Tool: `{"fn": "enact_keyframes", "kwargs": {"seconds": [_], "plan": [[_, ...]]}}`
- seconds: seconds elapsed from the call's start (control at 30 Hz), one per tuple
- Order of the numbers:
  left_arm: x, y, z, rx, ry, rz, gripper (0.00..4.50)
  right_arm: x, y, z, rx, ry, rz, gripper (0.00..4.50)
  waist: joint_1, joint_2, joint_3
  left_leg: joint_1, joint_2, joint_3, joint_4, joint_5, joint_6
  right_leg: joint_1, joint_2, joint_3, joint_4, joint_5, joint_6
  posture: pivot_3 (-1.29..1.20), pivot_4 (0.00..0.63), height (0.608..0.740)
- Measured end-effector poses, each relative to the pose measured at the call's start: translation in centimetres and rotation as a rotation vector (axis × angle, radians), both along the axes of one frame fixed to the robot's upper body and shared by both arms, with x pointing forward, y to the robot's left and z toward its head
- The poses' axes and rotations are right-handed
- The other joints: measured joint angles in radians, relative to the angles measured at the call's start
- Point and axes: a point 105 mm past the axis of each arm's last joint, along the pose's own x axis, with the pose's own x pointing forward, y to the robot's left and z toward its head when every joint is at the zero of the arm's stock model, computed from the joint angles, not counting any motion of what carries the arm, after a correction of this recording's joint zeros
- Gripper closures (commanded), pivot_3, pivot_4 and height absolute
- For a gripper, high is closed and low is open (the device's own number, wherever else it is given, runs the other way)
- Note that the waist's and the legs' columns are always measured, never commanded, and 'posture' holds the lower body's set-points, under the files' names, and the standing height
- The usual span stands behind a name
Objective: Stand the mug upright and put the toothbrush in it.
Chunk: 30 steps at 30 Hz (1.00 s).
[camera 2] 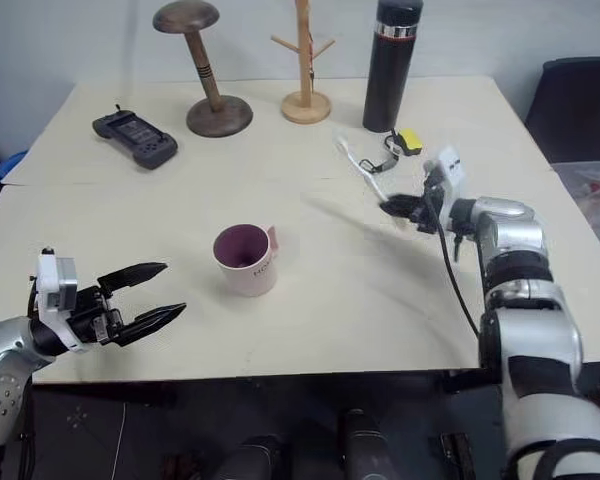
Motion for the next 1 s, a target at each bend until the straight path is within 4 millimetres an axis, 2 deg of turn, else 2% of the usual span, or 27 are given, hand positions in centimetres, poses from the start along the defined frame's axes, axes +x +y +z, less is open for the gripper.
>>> {"fn": "enact_keyframes", "kwargs": {"seconds": [0.03, 0.13, 0.2, 0.27, 0.4, 0.57, 0.6, 0.73, 1.0], "plan": [[-0.1, 0.1, -0.2, -0.008, 0.005, 0.007, 0.0, -0.8, 1.2, 1.0, 0.059, -0.046, 0.048, 4.33, -0.003, 0.0, 0.0, 0.0, 0.0, 0.0, 0.0, 0.0, -0.001, 0.0, 0.0, 0.0, 0.0, 0.0, 0.0, 0.0, 0.15, 0.74], [-0.1, 0.6, -1.1, -0.038, 0.033, 0.037, 0.0, -4.6, 7.1, 2.9, 0.246, -0.128, 0.208, 4.33, -0.003, 0.0, 0.0, 0.001, 0.001, 0.0, 0.0, 0.0, -0.001, -0.001, 0.001, 0.0, 0.001, 0.0, 0.0, 0.0, 0.15, 0.74], [0.0, 0.6, -1.4, -0.058, 0.035, 0.048, 0.0, -6.3, 10.2, 2.7, 0.298, -0.126, 0.271, 4.33, -0.001, 0.0, 0.0, 0.0, 0.0, 0.0, 0.0, 0.0, -0.001, -0.001, 0.001, 0.0, 0.001, 0.0, 0.0, 0.0, 0.15, 0.74], [0.0, 0.5, -1.4, -0.065, 0.026, 0.05, 0.0, -7.6, 13.1, 1.4, 0.303, -0.126, 0.305, 4.33, 0.007, -0.001, -0.001, 0.0, -0.002, -0.002, 0.001, 0.0, -0.001, 0.0, -0.001, -0.001, 0.001, 0.0, 0.0, 0.0, 0.15, 0.74], [0.1, 0.4, -1.1, -0.069, 0.001, 0.047, 0.0, -7.6, 15.6, -0.1, 0.296, -0.123, 0.256, 4.33, 0.005, -0.001, -0.001, 0.001, -0.004, -0.003, 0.002, 0.0, 0.0, 0.002, -0.002, -0.001, 0.0, 0.0, 0.0, 0.0, 0.15, 0.74], [0.3, 0.3, -0.8, -0.069, -0.016, 0.046, 0.0, -6.5, 16.4, -2.3, 0.272, -0.135, 0.186, 4.33, -0.009, -0.001, -0.001, 0.004, -0.003, -0.001, -0.001, 0.0, -0.001, 0.002, -0.001, -0.001, 0.001, 0.0, 0.0, 0.0, 0.15, 0.74], [0.3, 0.2, -0.8, -0.07, -0.017, 0.046, 0.0, -6.4, 16.3, -2.8, 0.263, -0.128, 0.188, 3.61, -0.011, -0.001, -0.001, 0.005, -0.003, -0.001, -0.002, 0.0, -0.001, 0.003, -0.001, -0.001, 0.0, 0.0, 0.0, 0.0, 0.15, 0.74], [0.4, 0.1, -0.9, -0.079, -0.023, 0.048, 0.0, -6.2, 16.0, -4.0, 0.217, -0.145, 0.202, 2.48, -0.016, -0.001, -0.001, 0.006, -0.003, -0.001, -0.002, 0.0, -0.001, 0.004, -0.001, -0.001, 0.0, 0.0, 0.0, 0.0, 0.15, 0.74], [0.6, 0.1, -0.6, -0.074, -0.041, 0.057, 0.0, -6.3, 15.2, -4.0, 0.184, -0.198, 0.205, 0.05, -0.025, -0.001, -0.001, 0.006, -0.002, -0.001, -0.002, 0.0, -0.001, 0.004, 0.0, -0.001, 0.0, 0.0, 0.0, 0.0, 0.15, 0.74]]}}
